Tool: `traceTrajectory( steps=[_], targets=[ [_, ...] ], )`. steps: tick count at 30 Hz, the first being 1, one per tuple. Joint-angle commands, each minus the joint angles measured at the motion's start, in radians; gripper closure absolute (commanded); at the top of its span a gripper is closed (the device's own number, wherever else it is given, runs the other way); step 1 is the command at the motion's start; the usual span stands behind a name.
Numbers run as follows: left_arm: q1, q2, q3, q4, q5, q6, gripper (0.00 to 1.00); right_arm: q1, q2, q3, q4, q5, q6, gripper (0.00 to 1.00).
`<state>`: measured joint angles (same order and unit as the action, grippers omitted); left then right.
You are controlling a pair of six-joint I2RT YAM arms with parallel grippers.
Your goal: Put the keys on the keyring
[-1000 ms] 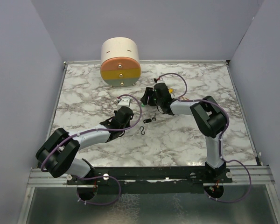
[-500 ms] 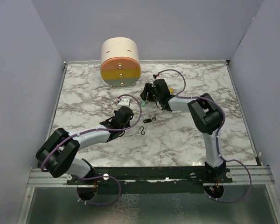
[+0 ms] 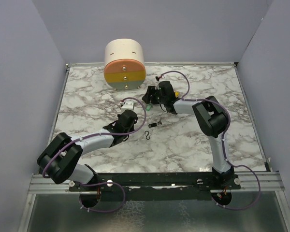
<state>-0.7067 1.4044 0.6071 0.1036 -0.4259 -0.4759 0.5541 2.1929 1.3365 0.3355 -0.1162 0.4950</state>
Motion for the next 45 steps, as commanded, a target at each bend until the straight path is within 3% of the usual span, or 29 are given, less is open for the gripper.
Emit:
traceTrajectory(
  steps=[1,12,26,37,45],
  targets=[
    [0.007,-0.011,-0.007,0.022,0.017,0.006,1.0,0.001,0.061,0.023,-0.028,-0.084,-0.008,0.43],
    [0.01,-0.019,-0.011,0.018,0.017,0.007,1.0,0.001,0.048,0.007,0.022,-0.055,0.0,0.43],
    [0.016,-0.035,-0.017,0.009,0.016,0.008,1.0,-0.037,-0.045,-0.028,0.004,0.126,-0.042,0.42],
    [0.018,-0.03,-0.018,0.018,0.025,0.007,1.0,-0.043,-0.121,-0.192,0.056,-0.012,-0.066,0.42],
    [0.018,-0.03,-0.017,0.02,0.027,0.006,1.0,-0.029,-0.126,-0.193,0.053,-0.054,-0.083,0.44]
  ],
)
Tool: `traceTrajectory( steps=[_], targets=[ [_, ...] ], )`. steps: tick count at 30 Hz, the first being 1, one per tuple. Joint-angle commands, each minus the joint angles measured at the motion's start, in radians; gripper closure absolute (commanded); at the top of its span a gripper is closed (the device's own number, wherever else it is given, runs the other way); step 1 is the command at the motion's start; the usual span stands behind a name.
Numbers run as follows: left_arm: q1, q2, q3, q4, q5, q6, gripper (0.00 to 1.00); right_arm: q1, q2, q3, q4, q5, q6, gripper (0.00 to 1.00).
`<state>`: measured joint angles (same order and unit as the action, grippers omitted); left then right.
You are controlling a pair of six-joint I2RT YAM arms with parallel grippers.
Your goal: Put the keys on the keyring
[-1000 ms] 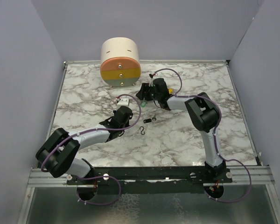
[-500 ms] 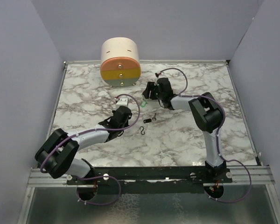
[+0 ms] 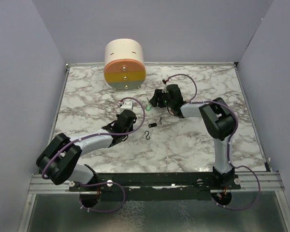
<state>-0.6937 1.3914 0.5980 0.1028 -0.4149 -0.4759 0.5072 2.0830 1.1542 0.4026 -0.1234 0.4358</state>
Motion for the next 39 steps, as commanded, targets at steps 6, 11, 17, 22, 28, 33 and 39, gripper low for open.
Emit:
traceTrajectory(
  steps=[6,11,17,22,28,33,39],
  targets=[
    [0.005,-0.015,-0.004,0.02,0.018,0.006,1.0,0.033,0.01,0.027,-0.056,-0.026,-0.029,0.48],
    [0.005,-0.011,-0.004,0.024,0.018,0.007,1.0,0.037,0.02,0.036,-0.08,-0.006,-0.027,0.54],
    [0.005,-0.006,-0.004,0.025,0.02,0.006,1.0,0.037,0.04,0.055,-0.098,0.006,-0.028,0.62],
    [0.005,-0.006,-0.006,0.026,0.017,0.006,1.0,0.037,0.055,0.072,-0.102,0.002,-0.029,0.64],
    [0.005,-0.004,-0.006,0.026,0.017,0.007,1.0,0.037,0.057,0.078,-0.105,0.007,-0.029,0.67],
    [0.005,-0.003,-0.007,0.026,0.016,0.006,1.0,0.037,0.058,0.08,-0.105,0.008,-0.026,0.7],
    [0.006,-0.003,-0.007,0.027,0.016,0.006,1.0,0.037,0.061,0.076,-0.105,0.016,-0.02,0.75]
  ],
)
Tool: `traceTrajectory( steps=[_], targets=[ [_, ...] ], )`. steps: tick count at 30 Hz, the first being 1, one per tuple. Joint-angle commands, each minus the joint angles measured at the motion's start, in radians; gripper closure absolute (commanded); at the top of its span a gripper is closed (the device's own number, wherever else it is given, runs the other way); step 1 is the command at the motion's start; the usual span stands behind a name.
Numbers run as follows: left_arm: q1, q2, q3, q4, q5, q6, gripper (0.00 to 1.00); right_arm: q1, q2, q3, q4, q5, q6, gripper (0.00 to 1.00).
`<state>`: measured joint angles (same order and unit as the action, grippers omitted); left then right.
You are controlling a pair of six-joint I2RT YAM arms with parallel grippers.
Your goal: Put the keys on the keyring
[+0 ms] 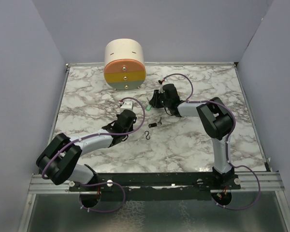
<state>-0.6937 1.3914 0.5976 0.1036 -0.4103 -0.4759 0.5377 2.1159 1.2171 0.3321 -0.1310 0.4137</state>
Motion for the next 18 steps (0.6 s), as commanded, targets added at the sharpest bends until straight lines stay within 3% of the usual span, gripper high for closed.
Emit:
traceTrajectory(
  steps=[1,10,16,18],
  targets=[
    [0.006,-0.003,-0.007,0.026,0.012,0.006,1.0,0.007,0.029,0.014,-0.034,0.024,0.003,0.76],
    [0.006,-0.003,-0.007,0.025,0.011,0.006,1.0,0.007,0.028,0.015,-0.035,0.029,0.008,0.78],
    [0.006,-0.006,-0.007,0.023,0.01,0.006,1.0,0.007,0.032,0.016,-0.03,0.034,0.013,0.98],
    [0.006,-0.006,-0.007,0.023,0.01,0.006,1.0,0.007,0.03,0.013,-0.027,0.036,0.013,0.99]
  ],
)
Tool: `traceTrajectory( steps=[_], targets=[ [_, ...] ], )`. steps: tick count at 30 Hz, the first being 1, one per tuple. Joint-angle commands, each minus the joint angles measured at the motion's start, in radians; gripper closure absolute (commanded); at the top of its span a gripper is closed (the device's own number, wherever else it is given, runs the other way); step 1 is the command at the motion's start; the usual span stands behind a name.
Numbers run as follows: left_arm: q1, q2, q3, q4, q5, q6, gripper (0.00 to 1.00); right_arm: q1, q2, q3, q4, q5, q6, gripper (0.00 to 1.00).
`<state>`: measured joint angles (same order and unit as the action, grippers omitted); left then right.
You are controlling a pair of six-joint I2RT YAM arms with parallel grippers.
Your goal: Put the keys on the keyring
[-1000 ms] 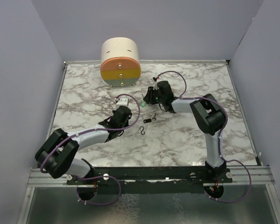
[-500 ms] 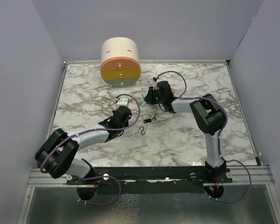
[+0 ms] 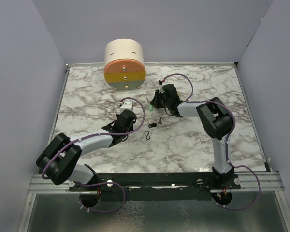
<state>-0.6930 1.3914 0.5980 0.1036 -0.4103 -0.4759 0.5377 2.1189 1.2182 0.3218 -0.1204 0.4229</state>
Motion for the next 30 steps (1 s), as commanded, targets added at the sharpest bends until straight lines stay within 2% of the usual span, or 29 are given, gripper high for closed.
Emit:
traceTrajectory(
  steps=[1,6,14,23,30],
  targets=[
    [0.006,-0.008,-0.007,0.022,0.01,0.006,1.0,0.006,0.023,0.008,-0.011,0.025,0.003,0.99],
    [0.006,-0.01,0.003,0.013,0.01,0.005,1.0,0.006,-0.035,-0.061,0.077,0.002,-0.051,0.99],
    [0.004,0.014,0.102,0.0,0.035,-0.009,1.0,0.026,-0.262,-0.284,0.232,-0.099,-0.16,0.99],
    [-0.005,0.148,0.232,0.032,0.09,-0.012,1.0,0.076,-0.426,-0.442,0.26,-0.152,-0.257,0.99],
    [-0.008,0.185,0.257,0.073,0.118,-0.016,1.0,0.114,-0.472,-0.451,0.192,-0.15,-0.318,0.99]
  ],
)
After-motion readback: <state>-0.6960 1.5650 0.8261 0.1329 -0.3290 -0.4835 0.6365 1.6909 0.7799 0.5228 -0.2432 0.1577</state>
